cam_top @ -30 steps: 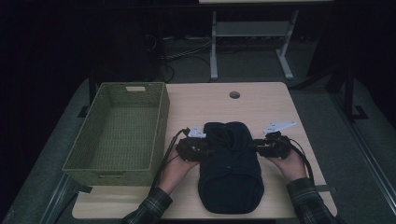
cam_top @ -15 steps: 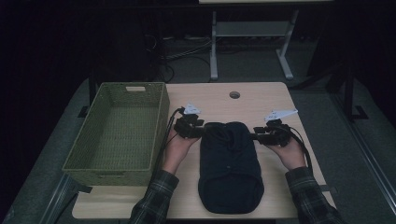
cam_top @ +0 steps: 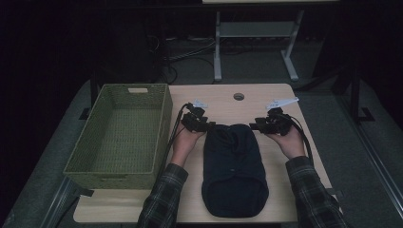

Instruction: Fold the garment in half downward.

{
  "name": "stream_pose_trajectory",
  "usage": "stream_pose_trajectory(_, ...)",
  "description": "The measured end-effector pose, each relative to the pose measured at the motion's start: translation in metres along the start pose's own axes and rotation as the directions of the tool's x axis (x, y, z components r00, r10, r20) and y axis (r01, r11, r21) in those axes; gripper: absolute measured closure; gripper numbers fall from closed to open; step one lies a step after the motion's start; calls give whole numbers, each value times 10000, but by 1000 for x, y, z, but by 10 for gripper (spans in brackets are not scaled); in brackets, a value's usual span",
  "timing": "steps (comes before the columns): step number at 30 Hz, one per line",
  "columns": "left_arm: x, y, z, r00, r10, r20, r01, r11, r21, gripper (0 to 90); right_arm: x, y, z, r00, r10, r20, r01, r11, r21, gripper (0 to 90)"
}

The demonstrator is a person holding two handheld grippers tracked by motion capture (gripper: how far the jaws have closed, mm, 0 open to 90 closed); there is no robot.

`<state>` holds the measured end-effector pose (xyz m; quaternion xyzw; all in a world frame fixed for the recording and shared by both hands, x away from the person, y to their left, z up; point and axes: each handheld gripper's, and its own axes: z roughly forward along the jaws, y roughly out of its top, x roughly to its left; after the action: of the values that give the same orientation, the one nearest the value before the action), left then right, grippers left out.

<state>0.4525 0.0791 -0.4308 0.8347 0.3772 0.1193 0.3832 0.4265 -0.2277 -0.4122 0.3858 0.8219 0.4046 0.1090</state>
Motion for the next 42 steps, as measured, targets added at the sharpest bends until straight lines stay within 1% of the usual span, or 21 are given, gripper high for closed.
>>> stream_pose_trajectory(1,0,0,0,10000,0,0,0,10000,0,546,-1,2,3,10000,82,28,-82,9999,111,572)
stream_pose_trajectory(3,1,-3,5,9999,16,-148,-13,9997,250,544,-3,5,7,9999,100,27,-101,9998,146,572)
stream_pose_trajectory(5,1,-5,9,9999,-24,-150,29,9995,314,544,-5,7,11,9999,49,117,-50,10000,42,577)
stream_pose_trajectory(6,1,-6,11,9999,-42,-159,48,9994,351,544,-7,8,14,9999,95,107,-97,9998,148,572)
stream_pose_trajectory(7,2,-7,12,9998,79,-186,-69,9986,526,544,-9,9,17,9998,149,91,-152,9995,290,566)
stream_pose_trajectory(9,2,-9,16,9997,128,-208,-113,9974,715,544,-12,10,23,9997,150,176,-157,9991,404,566)
stream_pose_trajectory(10,3,-11,18,9997,112,-216,-95,9970,771,544,-13,11,26,9996,180,198,-189,9986,490,565)
stream_pose_trajectory(12,4,-13,21,9997,94,-213,-75,9962,865,544,-15,12,31,9994,154,319,-168,9989,433,569)
stream_pose_trajectory(14,5,-14,23,9997,90,-208,-71,9958,913,544,-19,13,38,9992,256,292,-275,9972,690,567)
stream_pose_trajectory(15,5,-15,24,9997,82,-215,-61,9955,949,545,-21,12,42,9992,210,343,-236,9967,772,567)
stream_pose_trajectory(17,5,-15,25,9998,55,-203,-36,9956,934,546,-22,11,48,9989,342,330,-369,9955,868,568)
stream_pose_trajectory(19,6,-16,26,9999,18,-171,-1,9951,994,551,-24,8,54,9989,364,303,-393,9943,991,573)
stream_pose_trajectory(24,6,-16,26,9998,73,-159,-57,9946,1034,574,-26,-1,67,9986,513,88,-521,9896,1341,585)
stream_pose_trajectory(26,7,-16,27,10000,-20,-73,28,9947,1024,588,-27,-4,69,9979,642,-10,-634,9876,1435,594)
stream_pose_trajectory(29,8,-17,28,9998,-171,98,161,9951,976,631,-30,-7,71,9951,931,-338,-876,9865,1384,628)
stream_pose_trajectory(30,8,-17,28,9997,-198,145,183,9950,978,650,-31,-8,71,9952,903,-364,-845,9870,1368,636)
stream_pose_trajectory(32,8,-17,28,9995,-216,227,192,9949,990,677,-30,-8,70,9949,920,-418,-852,9860,1435,681)
stream_pose_trajectory(35,8,-17,28,9994,-146,313,113,9945,1043,728,-27,-6,71,9969,707,-351,-645,9860,1539,735)
stream_pose_trajectory(36,7,-16,29,9993,-155,334,120,9945,1041,749,-26,-6,71,9969,714,-336,-652,9850,1596,748)
stream_pose_trajectory(39,7,-16,29,9992,-143,362,103,9942,1068,780,-24,-5,72,9973,664,-313,-605,9850,1614,782)
stream_pose_trajectory(42,6,-16,28,9995,-76,313,42,9943,1066,797,-21,-4,72,9989,451,-141,-421,9851,1665,807)
